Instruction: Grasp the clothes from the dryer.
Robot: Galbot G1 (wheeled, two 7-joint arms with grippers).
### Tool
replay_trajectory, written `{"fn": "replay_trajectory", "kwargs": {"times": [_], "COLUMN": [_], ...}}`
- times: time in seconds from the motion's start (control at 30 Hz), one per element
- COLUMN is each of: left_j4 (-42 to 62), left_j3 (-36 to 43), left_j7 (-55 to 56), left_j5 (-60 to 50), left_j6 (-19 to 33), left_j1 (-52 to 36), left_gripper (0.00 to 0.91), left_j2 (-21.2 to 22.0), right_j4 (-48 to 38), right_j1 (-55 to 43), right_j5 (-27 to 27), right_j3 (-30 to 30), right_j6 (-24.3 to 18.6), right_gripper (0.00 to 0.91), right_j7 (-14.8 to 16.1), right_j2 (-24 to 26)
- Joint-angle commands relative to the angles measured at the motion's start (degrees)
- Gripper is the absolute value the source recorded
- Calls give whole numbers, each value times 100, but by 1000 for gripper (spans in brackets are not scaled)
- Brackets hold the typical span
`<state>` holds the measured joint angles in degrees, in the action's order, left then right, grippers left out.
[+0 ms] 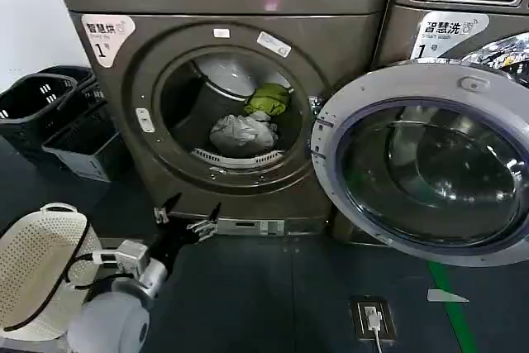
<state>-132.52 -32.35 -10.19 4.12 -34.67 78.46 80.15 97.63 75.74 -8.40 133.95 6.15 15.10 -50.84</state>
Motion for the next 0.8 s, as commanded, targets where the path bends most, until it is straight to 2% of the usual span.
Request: {"fn": "replay_trajectory", "kwargs": {"times": [0.03, 0.8], "left_j4": [-27, -110], "left_j3": [-4, 14], "left_j7": [-5, -11], "left_j5": [13, 16], "left_j6": [-4, -14], "left_j1": [24, 106], "left_gripper": [907, 907], "left_j2": [-6, 6], "right_j4": [14, 8], "right_j1": [-1, -23], "right_j5": [-4, -23], "right_j3": [-14, -69], "right_j6": [-1, -12], "right_gripper": [907, 907], "right_j7": [2, 15], "right_j2": [0, 24]}}
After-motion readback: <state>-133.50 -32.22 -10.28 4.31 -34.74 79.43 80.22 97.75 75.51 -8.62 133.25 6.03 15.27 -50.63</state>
